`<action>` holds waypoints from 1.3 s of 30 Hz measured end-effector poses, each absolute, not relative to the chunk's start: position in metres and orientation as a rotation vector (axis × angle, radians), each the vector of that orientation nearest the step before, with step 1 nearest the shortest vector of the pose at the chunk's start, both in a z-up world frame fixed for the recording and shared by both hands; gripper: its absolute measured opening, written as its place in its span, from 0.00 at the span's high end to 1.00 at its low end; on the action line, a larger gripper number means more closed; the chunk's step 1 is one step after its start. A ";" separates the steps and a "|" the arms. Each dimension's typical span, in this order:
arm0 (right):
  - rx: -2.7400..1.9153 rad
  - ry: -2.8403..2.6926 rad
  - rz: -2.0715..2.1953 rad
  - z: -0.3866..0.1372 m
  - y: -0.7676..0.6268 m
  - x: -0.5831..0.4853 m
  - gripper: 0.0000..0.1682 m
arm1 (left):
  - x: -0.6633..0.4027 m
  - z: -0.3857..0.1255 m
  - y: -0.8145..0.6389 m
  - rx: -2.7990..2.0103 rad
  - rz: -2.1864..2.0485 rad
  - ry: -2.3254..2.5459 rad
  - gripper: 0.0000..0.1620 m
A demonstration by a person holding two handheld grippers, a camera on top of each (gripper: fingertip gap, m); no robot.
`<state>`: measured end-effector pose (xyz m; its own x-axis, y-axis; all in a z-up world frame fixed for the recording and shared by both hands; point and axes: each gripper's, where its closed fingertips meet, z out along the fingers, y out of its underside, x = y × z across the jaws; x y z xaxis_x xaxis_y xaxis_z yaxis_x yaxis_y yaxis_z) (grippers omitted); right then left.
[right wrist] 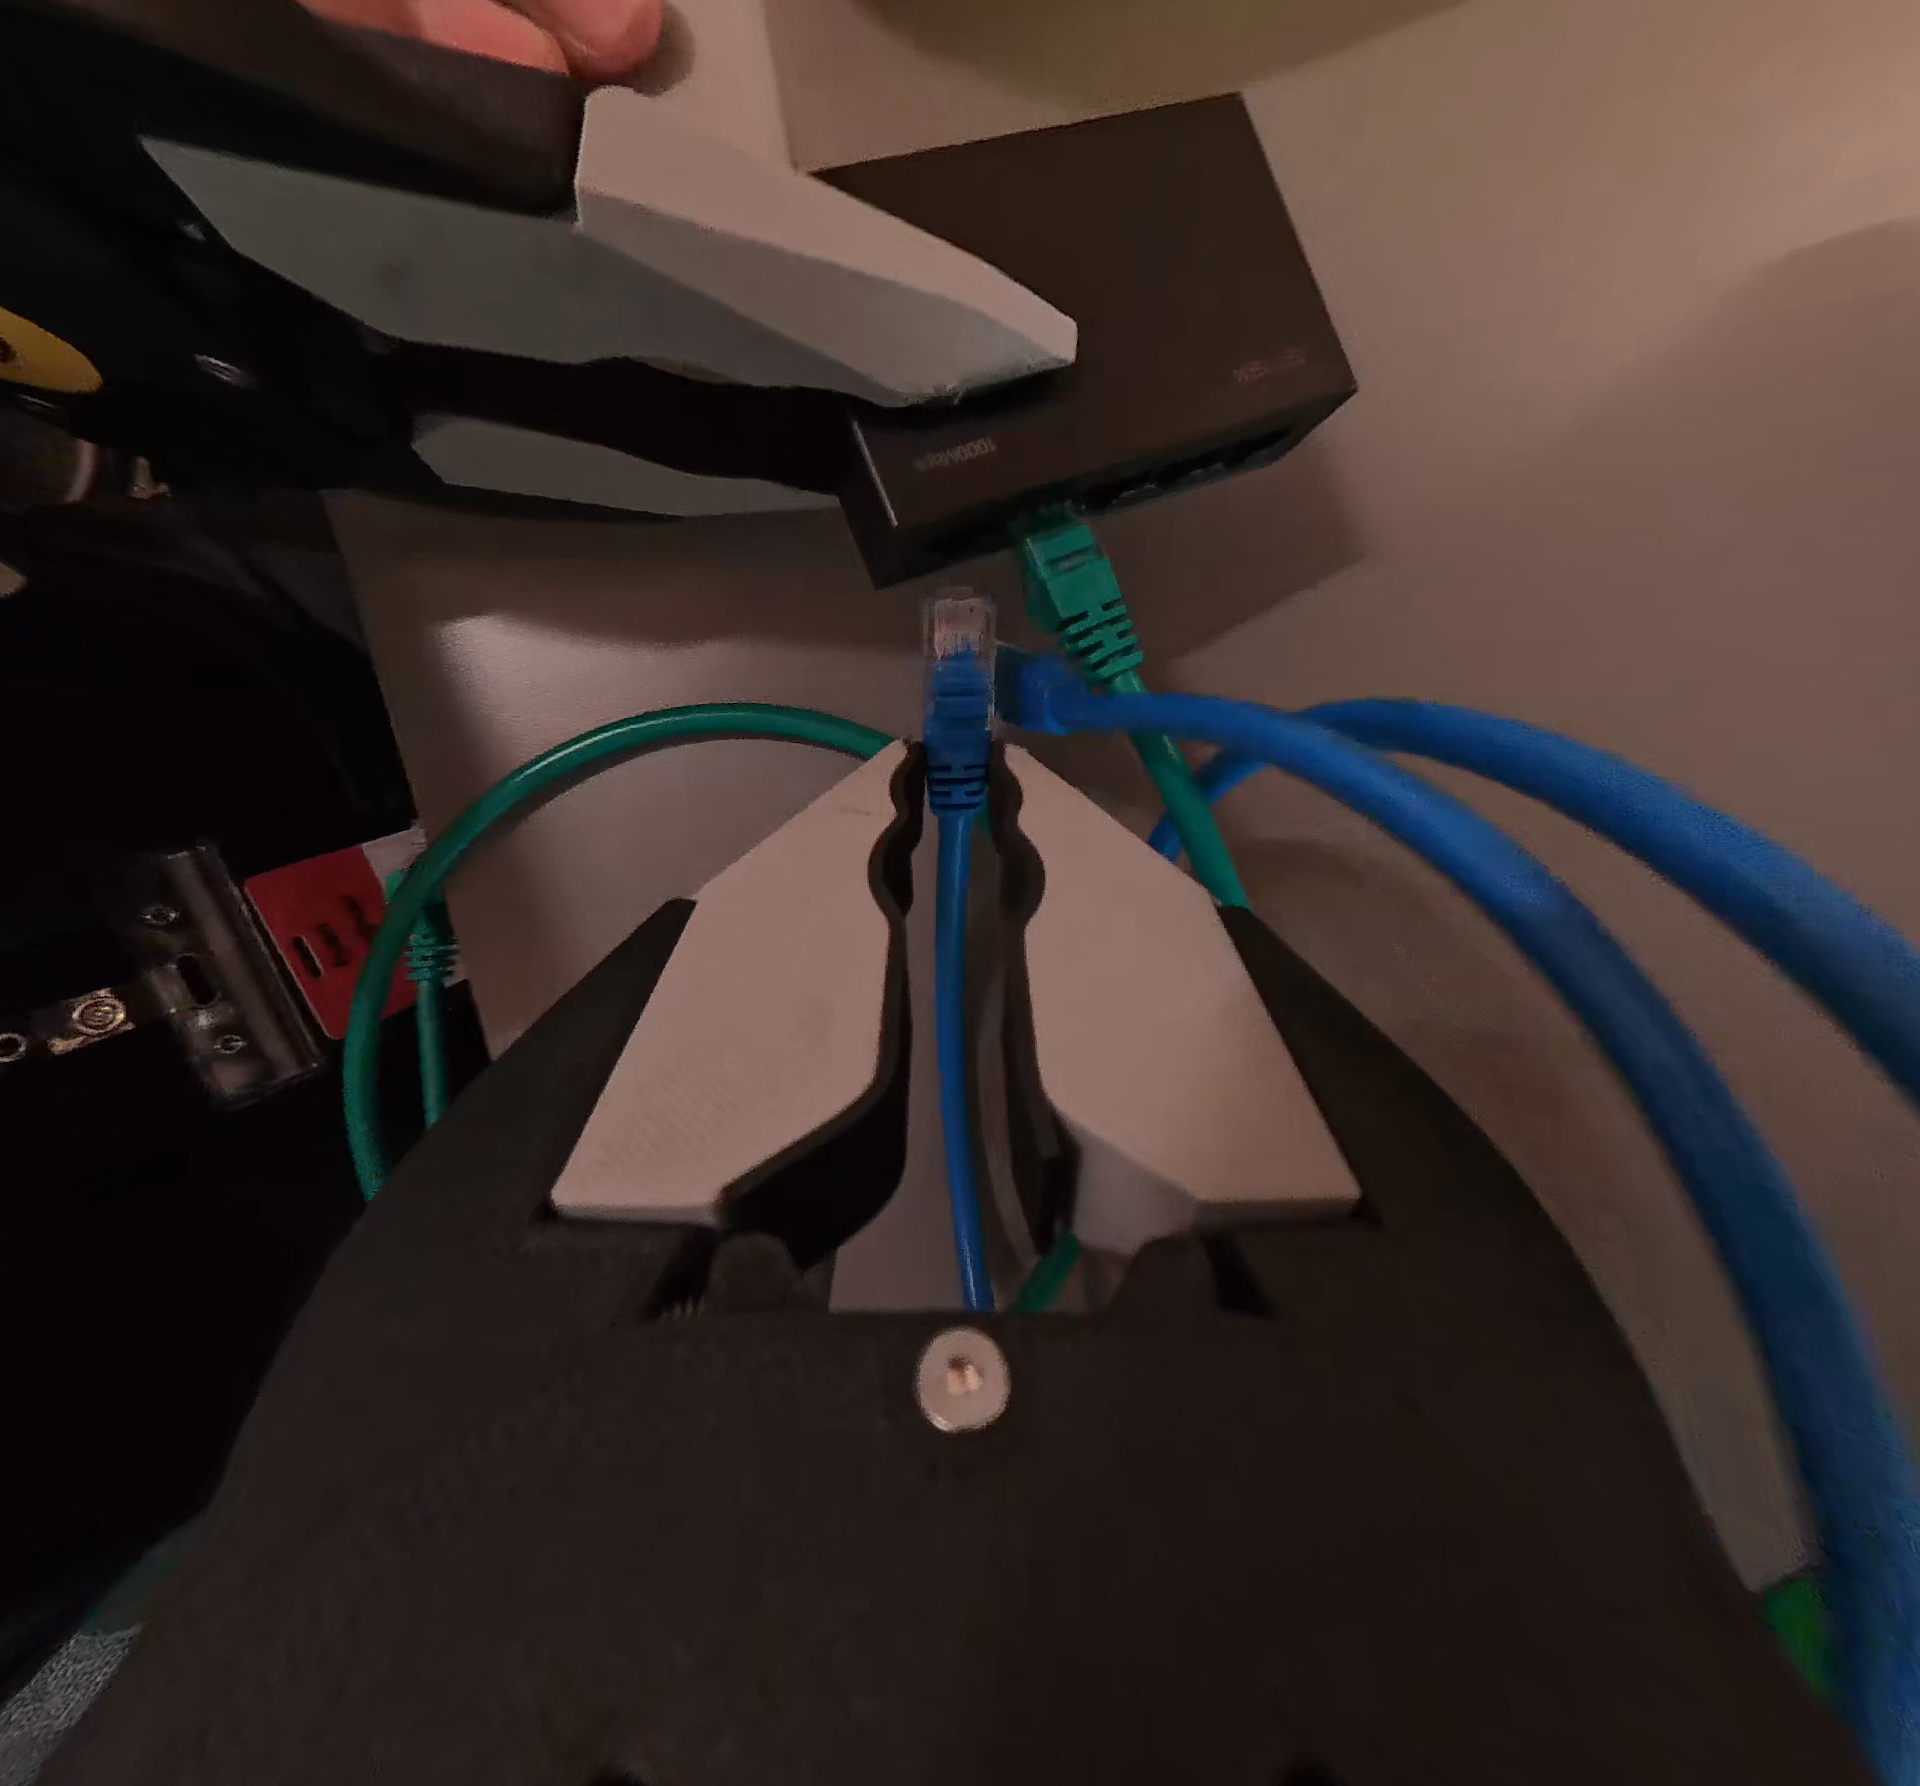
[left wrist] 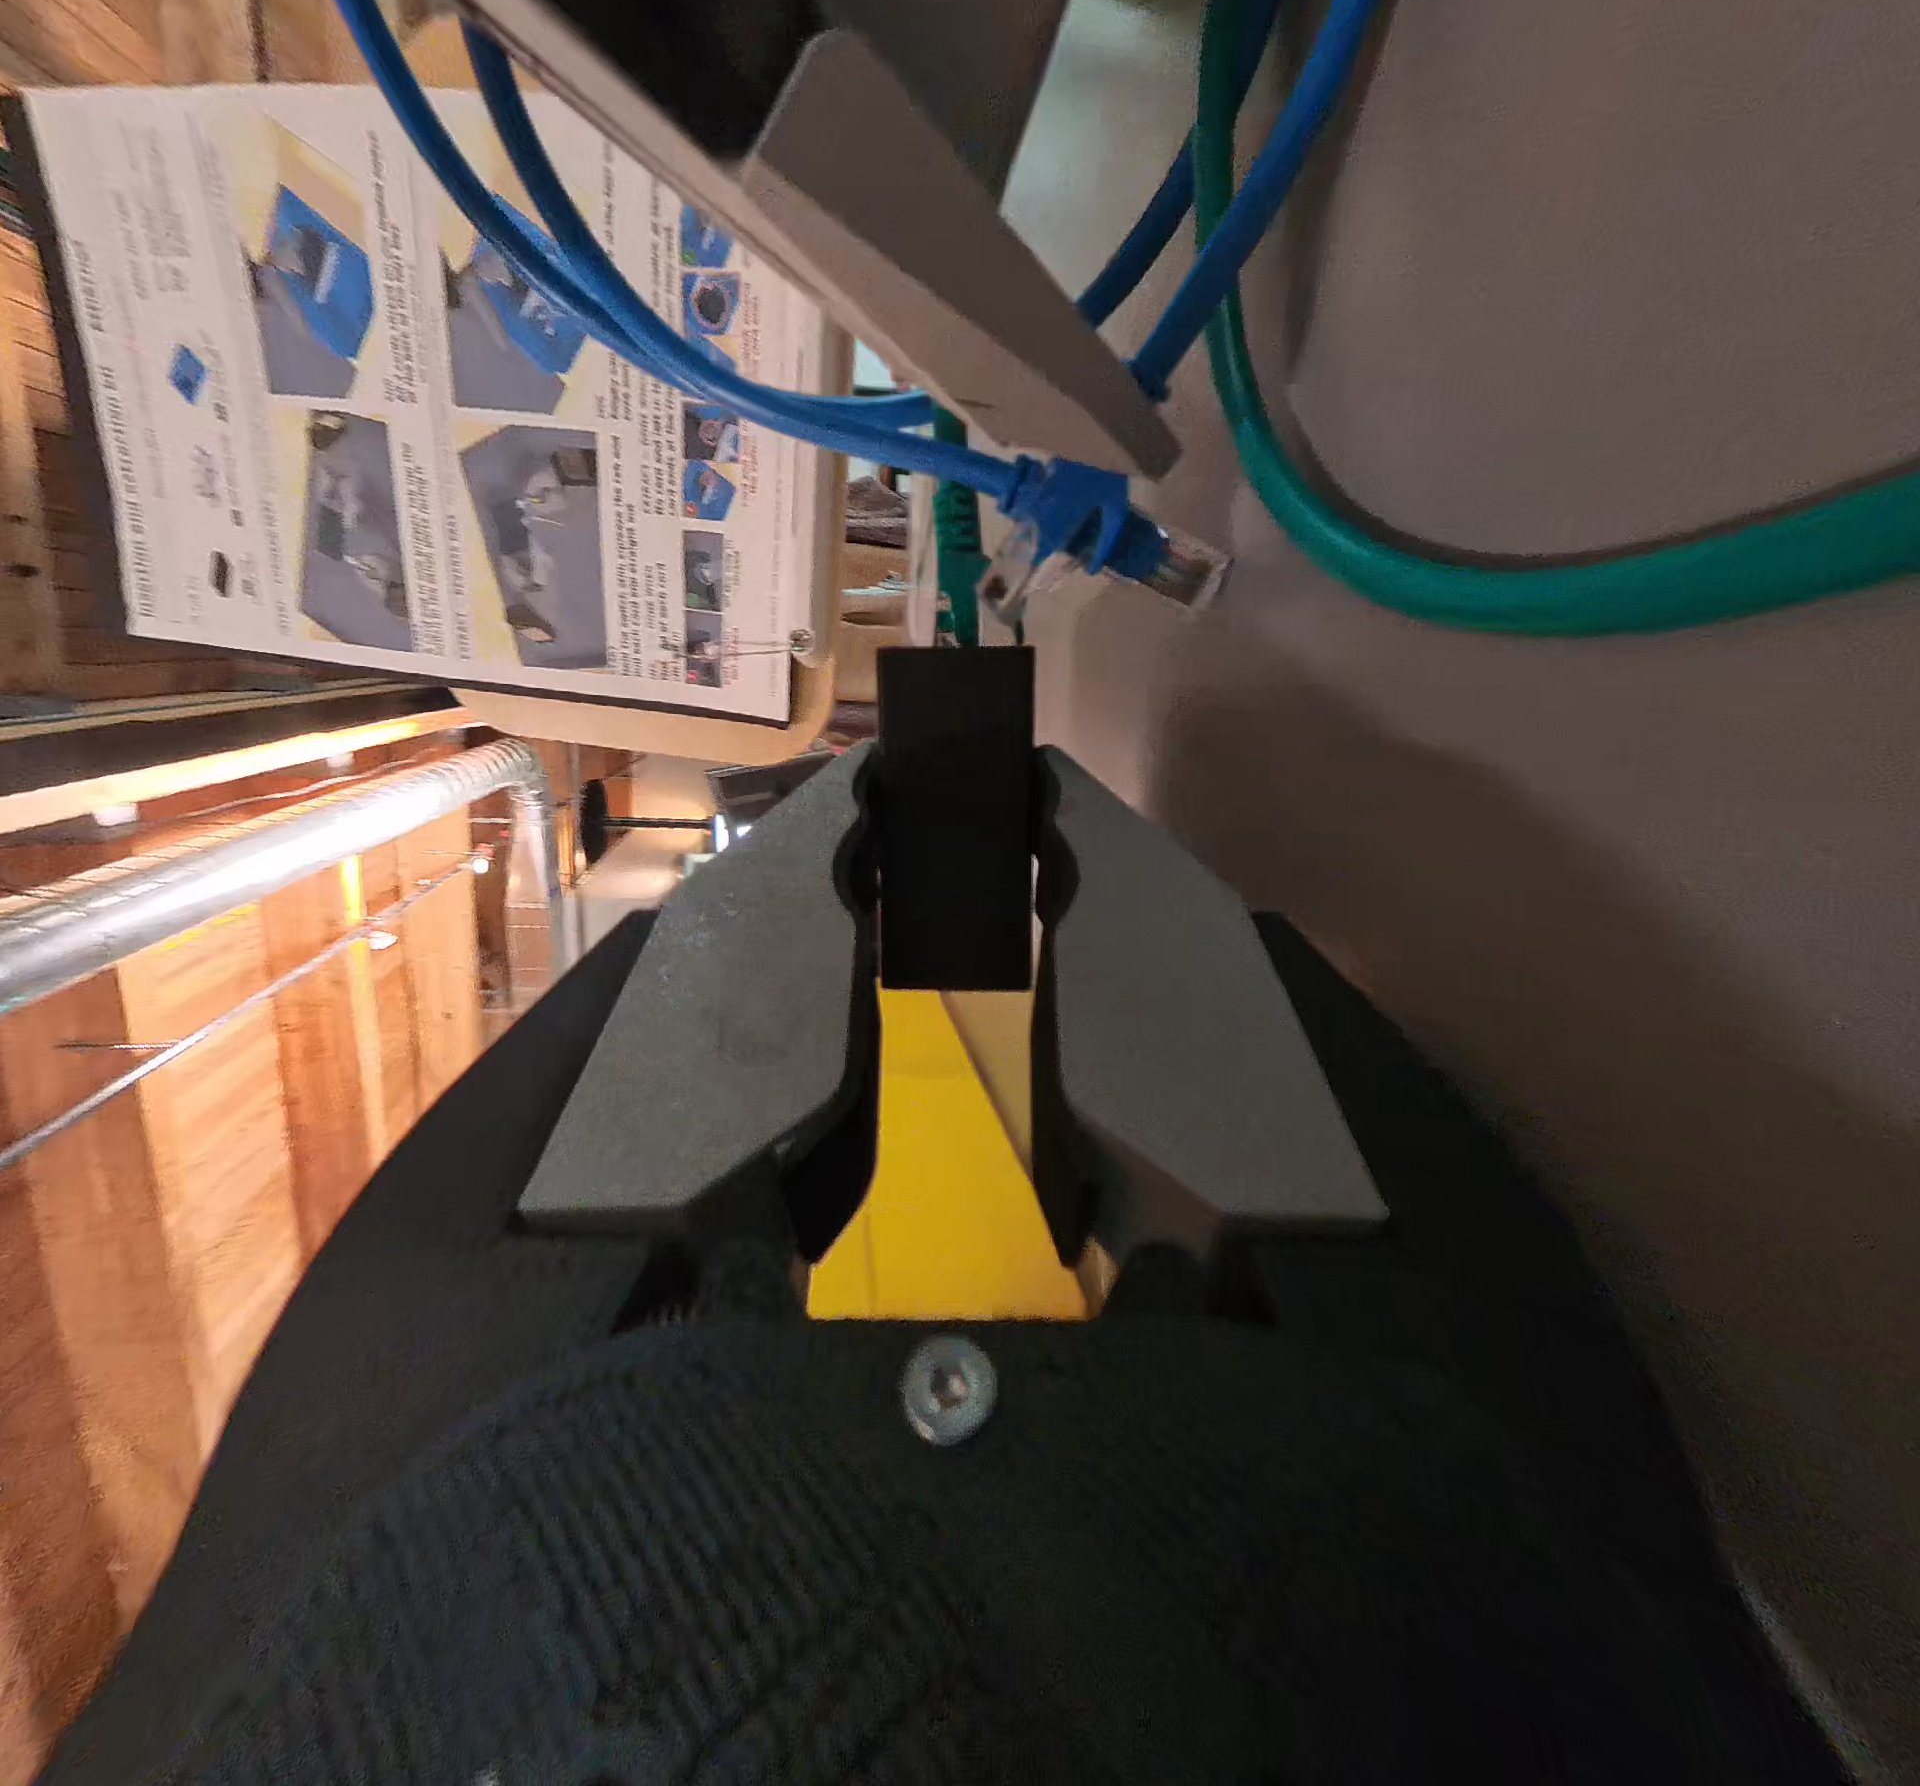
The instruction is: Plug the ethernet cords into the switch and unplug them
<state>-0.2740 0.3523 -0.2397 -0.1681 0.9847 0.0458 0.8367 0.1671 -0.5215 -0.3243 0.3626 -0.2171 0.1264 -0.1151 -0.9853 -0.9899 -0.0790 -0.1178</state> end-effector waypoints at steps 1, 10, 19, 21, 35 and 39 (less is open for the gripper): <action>-1.729 -2.079 0.539 -0.242 0.353 -0.275 0.94 | -0.326 -0.219 0.363 -1.426 1.102 1.167 0.85; -1.480 -2.066 0.382 -0.241 0.367 -0.275 0.87 | -0.335 -0.232 0.366 -1.522 1.085 1.181 0.85; -1.240 -2.004 0.188 -0.238 0.377 -0.278 0.93 | -0.336 -0.233 0.366 -1.531 1.078 1.174 0.85; -1.228 -1.999 0.201 -0.239 0.378 -0.280 0.93 | -0.336 -0.233 0.367 -1.531 1.082 1.176 0.85; -1.223 -2.006 0.460 -0.222 0.377 -0.260 0.88 | -0.336 -0.233 0.366 -1.529 1.081 1.174 0.85; -1.247 -2.025 0.508 -0.229 0.378 -0.257 0.88 | -0.336 -0.233 0.366 -1.530 1.081 1.173 0.85</action>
<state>-0.2566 0.3781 -0.2288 -0.2959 0.8872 0.3541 0.6148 0.4606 -0.6402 -0.3359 0.3664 -0.2331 0.1682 -0.1943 -0.9664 -0.9791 -0.1467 -0.1409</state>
